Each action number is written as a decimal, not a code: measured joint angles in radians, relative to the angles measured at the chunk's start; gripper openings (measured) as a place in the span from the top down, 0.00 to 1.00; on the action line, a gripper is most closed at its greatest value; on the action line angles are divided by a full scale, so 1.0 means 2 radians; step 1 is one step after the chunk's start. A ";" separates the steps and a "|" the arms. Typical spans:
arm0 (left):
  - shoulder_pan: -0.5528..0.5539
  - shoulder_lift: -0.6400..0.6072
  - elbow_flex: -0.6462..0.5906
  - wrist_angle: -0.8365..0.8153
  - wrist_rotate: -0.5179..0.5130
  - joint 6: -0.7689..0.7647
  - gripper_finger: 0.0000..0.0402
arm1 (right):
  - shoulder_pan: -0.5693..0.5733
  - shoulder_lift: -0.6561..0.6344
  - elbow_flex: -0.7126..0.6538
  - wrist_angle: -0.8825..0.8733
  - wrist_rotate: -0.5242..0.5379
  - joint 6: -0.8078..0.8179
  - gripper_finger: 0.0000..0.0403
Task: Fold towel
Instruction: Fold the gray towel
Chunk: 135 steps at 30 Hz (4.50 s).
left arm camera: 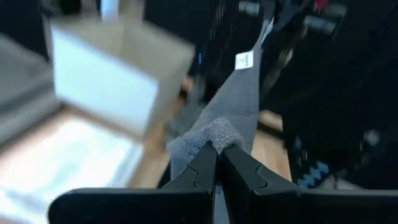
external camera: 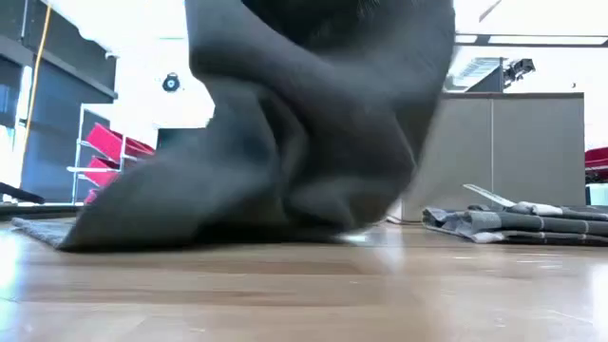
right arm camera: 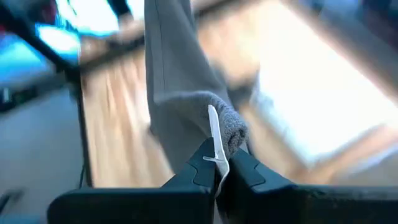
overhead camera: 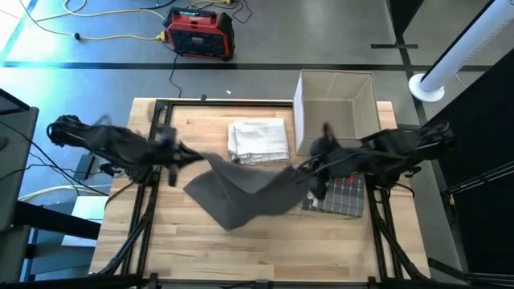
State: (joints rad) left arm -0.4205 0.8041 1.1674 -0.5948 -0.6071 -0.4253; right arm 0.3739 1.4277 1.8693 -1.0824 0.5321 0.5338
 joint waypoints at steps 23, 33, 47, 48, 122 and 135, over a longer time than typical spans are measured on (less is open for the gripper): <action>-0.074 0.047 0.138 0.330 0.185 0.299 1.00 | 0.097 0.003 0.099 0.382 -0.138 -0.375 1.00; -0.180 0.158 0.269 0.297 0.173 0.379 1.00 | 0.194 0.009 0.099 0.439 -0.153 -0.429 1.00; -0.323 0.299 0.453 0.265 -0.036 0.566 1.00 | 0.307 0.039 0.099 0.521 -0.029 -0.594 1.00; -0.326 0.304 0.462 0.265 -0.055 0.573 1.00 | 0.312 0.039 0.099 0.527 -0.012 -0.606 1.00; -0.046 0.252 0.240 -0.484 0.123 -0.123 1.00 | 0.032 0.035 -0.175 -0.018 -0.044 0.019 1.00; -0.059 0.254 -0.004 -0.378 0.261 -0.134 1.00 | 0.060 0.036 -0.405 0.300 -0.187 0.105 1.00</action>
State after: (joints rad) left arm -0.5389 1.3121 1.1589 -1.3512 -0.0847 -0.6924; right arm 0.4938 1.4990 1.0600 -0.4834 0.1584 0.7446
